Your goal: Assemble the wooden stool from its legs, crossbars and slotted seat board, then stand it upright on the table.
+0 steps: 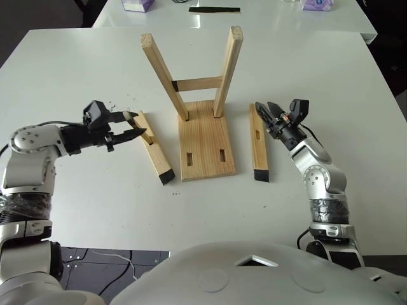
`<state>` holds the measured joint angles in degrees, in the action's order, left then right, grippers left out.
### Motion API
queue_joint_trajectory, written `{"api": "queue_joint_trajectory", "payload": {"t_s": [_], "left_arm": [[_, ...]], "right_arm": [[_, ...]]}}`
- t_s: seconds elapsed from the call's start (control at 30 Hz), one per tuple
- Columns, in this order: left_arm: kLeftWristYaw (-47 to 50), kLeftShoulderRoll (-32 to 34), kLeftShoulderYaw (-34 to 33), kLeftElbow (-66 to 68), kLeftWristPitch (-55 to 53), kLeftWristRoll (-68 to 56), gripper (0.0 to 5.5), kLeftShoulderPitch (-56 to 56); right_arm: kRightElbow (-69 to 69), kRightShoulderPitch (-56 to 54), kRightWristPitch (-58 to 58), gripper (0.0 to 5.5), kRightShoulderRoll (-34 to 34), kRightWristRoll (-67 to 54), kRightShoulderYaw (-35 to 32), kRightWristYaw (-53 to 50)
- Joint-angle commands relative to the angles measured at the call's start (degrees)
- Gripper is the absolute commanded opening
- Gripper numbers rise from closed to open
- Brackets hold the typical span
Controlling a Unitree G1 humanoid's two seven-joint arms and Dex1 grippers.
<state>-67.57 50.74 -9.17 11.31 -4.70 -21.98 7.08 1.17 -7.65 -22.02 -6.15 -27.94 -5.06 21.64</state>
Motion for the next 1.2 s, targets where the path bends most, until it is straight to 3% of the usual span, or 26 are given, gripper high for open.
{"api": "queue_joint_trajectory", "payload": {"t_s": [0.03, 0.2, 0.27, 0.47, 0.63, 0.87, 1.2], "left_arm": [[-0.04, 3.10, -3.95, -2.73, -2.46, 0.19, 2.52, -7.40], [3.00, 1.92, -9.02, -7.50, -5.97, -1.75, 2.52, -13.51], [8.55, -0.33, -11.42, -9.51, -7.61, -1.62, 2.52, -14.07], [50.83, -20.91, -20.82, -25.08, -23.20, -11.45, 2.52, -0.42], [70.32, -31.47, -16.04, -40.92, -29.13, -13.24, 2.52, 8.40], [79.13, -38.72, -9.84, -49.75, -36.77, -9.64, 2.52, 2.50], [77.89, -40.42, -8.53, -42.91, -30.73, -4.12, 2.52, 3.83]], "right_arm": [[-0.45, 2.24, 1.24, 2.68, 1.05, 1.02, -0.40, -1.33], [-0.93, 4.12, 2.34, 2.68, 1.81, 1.59, -0.66, -2.17], [-1.11, 4.63, 2.71, 2.68, 2.22, 1.70, -0.62, -2.48], [-1.68, 6.41, 2.39, 2.68, 2.17, 0.99, -3.01, -5.00], [0.70, 4.12, -2.43, 2.68, -0.20, 0.71, -4.20, -6.50], [5.13, 0.27, 0.46, 2.68, -3.86, 5.11, -2.12, -3.78], [8.68, -0.09, 3.77, 2.68, -1.78, 7.76, -1.38, -4.29]]}}
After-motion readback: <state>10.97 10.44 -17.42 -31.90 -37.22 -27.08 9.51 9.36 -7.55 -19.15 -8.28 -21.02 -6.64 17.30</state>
